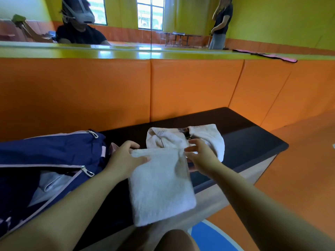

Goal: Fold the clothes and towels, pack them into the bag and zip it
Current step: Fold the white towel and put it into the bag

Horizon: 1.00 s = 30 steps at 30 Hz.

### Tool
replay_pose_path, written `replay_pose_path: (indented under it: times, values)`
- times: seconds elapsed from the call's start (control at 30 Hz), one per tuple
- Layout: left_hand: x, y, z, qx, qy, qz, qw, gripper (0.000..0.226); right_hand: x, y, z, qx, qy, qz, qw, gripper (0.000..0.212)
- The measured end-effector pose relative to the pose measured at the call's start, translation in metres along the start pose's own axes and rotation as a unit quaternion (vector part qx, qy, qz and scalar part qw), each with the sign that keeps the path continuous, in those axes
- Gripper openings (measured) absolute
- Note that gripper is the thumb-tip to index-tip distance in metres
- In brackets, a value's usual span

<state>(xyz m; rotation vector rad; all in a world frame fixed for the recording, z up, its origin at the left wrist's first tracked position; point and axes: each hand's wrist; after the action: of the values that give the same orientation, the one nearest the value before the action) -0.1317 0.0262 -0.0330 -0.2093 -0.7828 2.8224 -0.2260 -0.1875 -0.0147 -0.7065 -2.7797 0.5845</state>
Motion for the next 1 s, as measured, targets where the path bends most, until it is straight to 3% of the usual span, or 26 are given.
replay_pose_path:
  times: [0.1, 0.17, 0.27, 0.37, 0.53, 0.63, 0.73, 0.8, 1.0]
  values:
    - [-0.006, 0.019, -0.023, -0.081, 0.018, 0.027, 0.996, 0.052, 0.001, 0.018, 0.015, 0.144, -0.076, 0.020, 0.986, 0.046]
    - [-0.008, 0.025, -0.037, -0.094, 0.009, 0.039, 0.995, 0.050, 0.010, 0.028, 0.022, 0.206, -0.147, -0.030, 0.967, 0.044]
    - [-0.013, 0.026, -0.045, -0.094, 0.008, 0.056, 0.994, 0.049, 0.022, 0.038, 0.030, 0.308, -0.260, -0.110, 0.908, 0.035]
    - [-0.013, 0.026, -0.042, -0.110, 0.042, 0.060, 0.991, 0.054, 0.024, 0.045, 0.043, 0.352, -0.322, -0.173, 0.862, 0.030]
    - [0.004, 0.025, -0.040, -0.199, 0.193, 0.057, 0.959, 0.035, 0.020, 0.041, 0.070, 0.382, -0.291, -0.168, 0.861, 0.042]
    - [0.023, 0.020, -0.051, -0.228, 0.295, -0.038, 0.927, 0.032, 0.025, 0.041, 0.084, 0.405, -0.277, -0.172, 0.854, 0.075]
    - [0.042, 0.016, -0.065, -0.243, 0.272, -0.212, 0.907, 0.065, 0.031, 0.037, 0.094, 0.425, -0.263, -0.178, 0.848, 0.083]
    - [0.051, 0.012, -0.073, -0.237, 0.254, -0.237, 0.907, 0.080, 0.034, 0.034, 0.094, 0.445, -0.259, -0.192, 0.836, 0.082]
    - [0.058, 0.002, -0.087, -0.278, 0.280, -0.249, 0.884, 0.081, 0.034, 0.040, 0.089, 0.495, -0.279, -0.182, 0.802, 0.093]
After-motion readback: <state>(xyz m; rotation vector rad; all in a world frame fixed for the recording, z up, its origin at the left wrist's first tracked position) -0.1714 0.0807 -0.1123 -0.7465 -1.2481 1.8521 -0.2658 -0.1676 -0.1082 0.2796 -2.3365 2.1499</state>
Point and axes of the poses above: each hand's wrist, its own x-axis away from the middle knuckle, its own y-axis out of the palm, z = x × y, and after that the axes turned 6 degrees about z, right-handed
